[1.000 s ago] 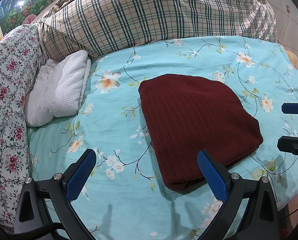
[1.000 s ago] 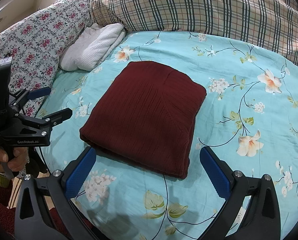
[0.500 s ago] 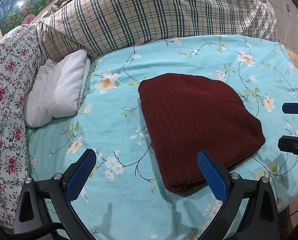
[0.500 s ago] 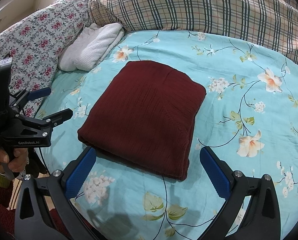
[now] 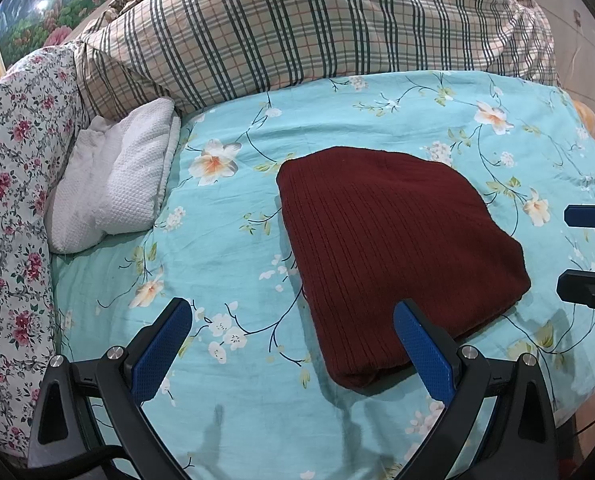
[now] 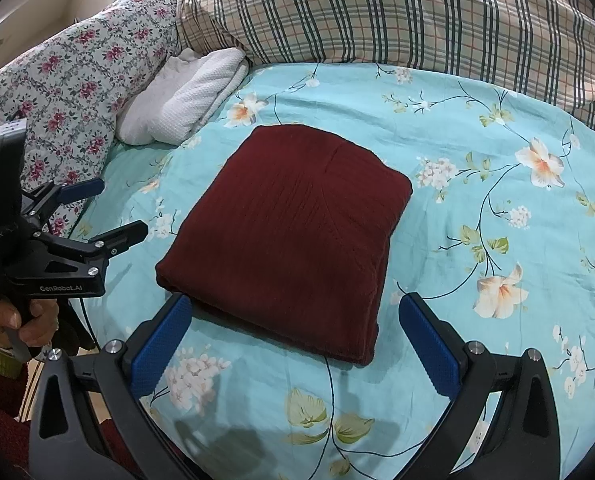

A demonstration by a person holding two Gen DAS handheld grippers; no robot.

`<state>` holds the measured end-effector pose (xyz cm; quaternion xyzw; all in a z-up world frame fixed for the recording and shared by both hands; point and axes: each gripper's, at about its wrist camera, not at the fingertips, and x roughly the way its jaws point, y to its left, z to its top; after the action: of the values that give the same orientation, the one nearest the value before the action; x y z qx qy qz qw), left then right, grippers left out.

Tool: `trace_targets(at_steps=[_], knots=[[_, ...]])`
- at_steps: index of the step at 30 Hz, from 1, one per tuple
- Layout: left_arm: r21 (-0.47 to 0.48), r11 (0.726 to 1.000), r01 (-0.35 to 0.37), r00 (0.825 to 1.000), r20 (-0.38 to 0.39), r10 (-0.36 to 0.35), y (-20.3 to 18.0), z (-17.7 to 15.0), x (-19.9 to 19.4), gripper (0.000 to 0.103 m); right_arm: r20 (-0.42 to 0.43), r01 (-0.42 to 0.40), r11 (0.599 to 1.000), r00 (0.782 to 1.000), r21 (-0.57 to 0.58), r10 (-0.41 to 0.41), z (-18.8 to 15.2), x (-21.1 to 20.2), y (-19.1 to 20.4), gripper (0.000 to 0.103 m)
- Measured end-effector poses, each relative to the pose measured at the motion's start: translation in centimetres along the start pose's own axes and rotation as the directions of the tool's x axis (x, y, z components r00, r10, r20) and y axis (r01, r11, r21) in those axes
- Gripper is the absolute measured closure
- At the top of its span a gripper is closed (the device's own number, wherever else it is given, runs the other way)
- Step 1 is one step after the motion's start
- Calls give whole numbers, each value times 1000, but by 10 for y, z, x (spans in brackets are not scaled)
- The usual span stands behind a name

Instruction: Fold large clothes

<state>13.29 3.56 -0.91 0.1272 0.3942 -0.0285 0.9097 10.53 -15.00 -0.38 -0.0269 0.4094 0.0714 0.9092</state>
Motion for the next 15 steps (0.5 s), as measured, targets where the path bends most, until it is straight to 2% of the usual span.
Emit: trace_targets(at_steps=[15], knots=[[-16,1000,6,1000,-3,-6,2,4,3,2,6,2,1000,1000,23,-2,2,1,1,0]])
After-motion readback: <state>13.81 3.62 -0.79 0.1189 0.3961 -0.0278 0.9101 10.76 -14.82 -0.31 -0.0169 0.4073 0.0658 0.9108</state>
